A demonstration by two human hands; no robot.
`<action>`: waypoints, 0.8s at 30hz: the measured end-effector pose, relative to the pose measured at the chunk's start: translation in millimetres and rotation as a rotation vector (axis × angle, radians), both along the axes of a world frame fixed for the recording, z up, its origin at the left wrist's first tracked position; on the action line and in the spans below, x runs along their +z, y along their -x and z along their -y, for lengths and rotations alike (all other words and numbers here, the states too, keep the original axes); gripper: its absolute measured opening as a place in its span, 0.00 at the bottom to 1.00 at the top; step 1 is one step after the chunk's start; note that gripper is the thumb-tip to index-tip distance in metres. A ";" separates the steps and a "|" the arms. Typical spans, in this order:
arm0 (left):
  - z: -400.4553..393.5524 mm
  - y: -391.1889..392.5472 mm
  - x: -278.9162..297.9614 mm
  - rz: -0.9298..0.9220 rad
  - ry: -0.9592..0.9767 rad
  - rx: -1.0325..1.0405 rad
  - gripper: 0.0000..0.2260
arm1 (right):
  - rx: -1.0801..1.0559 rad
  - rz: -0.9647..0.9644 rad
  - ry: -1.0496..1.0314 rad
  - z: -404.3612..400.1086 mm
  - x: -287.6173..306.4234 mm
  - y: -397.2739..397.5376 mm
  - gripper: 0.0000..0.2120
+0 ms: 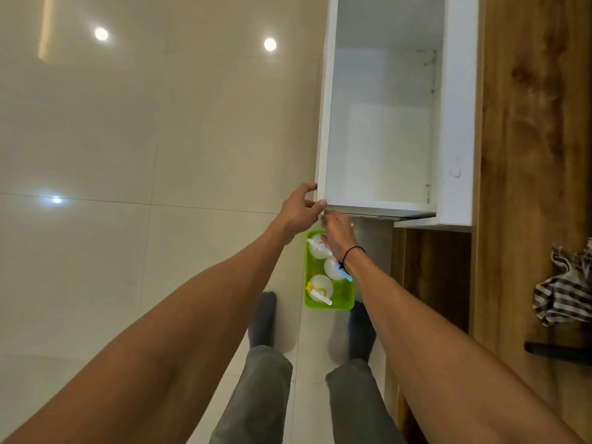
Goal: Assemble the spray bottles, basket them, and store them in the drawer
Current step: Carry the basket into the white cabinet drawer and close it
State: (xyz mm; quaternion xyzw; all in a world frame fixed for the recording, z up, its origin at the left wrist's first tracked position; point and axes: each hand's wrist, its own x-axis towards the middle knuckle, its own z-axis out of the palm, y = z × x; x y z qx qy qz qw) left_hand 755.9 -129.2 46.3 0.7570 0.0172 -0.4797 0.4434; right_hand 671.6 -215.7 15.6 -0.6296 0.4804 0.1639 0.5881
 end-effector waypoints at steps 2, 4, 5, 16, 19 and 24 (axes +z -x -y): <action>-12.1 -6.0 -1.7 -0.009 0.002 0.017 0.26 | -0.014 0.006 -0.037 -9.0 -2.2 -6.1 0.12; -21.4 -9.7 -3.1 -0.010 0.011 0.025 0.25 | -0.009 0.017 -0.050 -17.0 -1.2 -11.4 0.14; -27.2 -11.7 -4.1 -0.013 0.016 0.034 0.25 | 0.011 0.018 -0.048 -22.6 -0.1 -14.7 0.15; -78.1 -28.8 -7.5 -0.008 0.052 0.097 0.25 | 0.185 0.031 -0.018 -56.0 6.2 -41.0 0.19; -88.1 -27.9 -9.6 0.008 0.054 0.145 0.25 | 0.209 0.046 -0.023 -65.1 6.7 -47.6 0.20; -99.5 -24.3 -12.9 -0.016 0.010 0.170 0.23 | 0.173 0.068 -0.018 -74.4 4.7 -49.2 0.18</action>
